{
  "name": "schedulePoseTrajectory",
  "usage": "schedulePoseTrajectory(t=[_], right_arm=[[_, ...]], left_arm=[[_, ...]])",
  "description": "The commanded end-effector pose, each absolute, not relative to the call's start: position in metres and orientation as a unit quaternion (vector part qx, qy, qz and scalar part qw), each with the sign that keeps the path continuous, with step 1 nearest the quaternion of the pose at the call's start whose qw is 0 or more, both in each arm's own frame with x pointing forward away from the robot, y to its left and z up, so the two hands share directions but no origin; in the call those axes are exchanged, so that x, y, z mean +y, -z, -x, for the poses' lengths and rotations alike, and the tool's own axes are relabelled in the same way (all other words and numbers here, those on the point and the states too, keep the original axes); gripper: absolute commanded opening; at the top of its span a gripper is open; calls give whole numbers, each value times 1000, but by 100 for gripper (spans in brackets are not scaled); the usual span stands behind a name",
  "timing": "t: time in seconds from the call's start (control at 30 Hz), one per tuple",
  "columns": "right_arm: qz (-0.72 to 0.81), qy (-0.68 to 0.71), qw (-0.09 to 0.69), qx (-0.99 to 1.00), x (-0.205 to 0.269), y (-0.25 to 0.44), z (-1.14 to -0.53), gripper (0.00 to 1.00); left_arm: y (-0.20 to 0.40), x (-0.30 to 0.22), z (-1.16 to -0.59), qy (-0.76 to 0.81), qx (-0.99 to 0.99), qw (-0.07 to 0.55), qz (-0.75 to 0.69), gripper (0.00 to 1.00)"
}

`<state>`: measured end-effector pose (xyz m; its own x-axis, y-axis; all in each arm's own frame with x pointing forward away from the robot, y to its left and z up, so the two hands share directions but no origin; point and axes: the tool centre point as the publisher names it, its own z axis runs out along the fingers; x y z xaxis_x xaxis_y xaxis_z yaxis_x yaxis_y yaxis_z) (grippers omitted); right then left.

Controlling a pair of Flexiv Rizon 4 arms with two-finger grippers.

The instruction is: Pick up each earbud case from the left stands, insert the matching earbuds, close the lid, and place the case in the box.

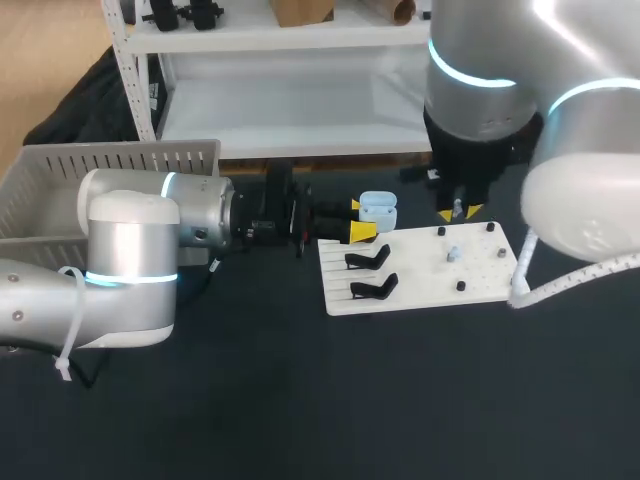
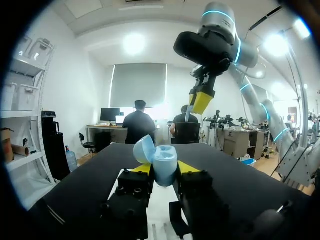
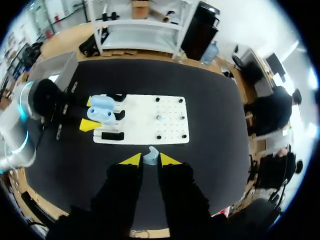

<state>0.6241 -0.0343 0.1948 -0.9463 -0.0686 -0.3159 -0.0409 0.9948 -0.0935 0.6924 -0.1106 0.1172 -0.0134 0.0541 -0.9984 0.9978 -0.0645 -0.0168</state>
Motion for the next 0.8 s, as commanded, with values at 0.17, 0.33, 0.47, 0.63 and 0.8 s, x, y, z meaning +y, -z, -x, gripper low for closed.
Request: schedulePoseTrajectory(t=[0.17, 0.33, 0.47, 0.63, 0.8], right_arm=[[-165, 86, 140, 973, -14, -200, -640, 0], [-165, 84, 125, 975, 1, -197, -648, 0], [-148, 82, 112, 979, 8, -194, -649, 0], [-148, 82, 112, 979, 8, -194, -649, 0], [-148, 82, 112, 979, 8, -194, -649, 0]], left_arm=[[-117, -110, -691, 505, 501, 468, -524, 0], [-117, -110, -691, 505, 501, 468, -524, 0], [-117, -110, -691, 505, 501, 468, -524, 0], [-117, -110, -691, 505, 501, 468, -524, 0], [-117, -110, -691, 505, 501, 468, -524, 0]])
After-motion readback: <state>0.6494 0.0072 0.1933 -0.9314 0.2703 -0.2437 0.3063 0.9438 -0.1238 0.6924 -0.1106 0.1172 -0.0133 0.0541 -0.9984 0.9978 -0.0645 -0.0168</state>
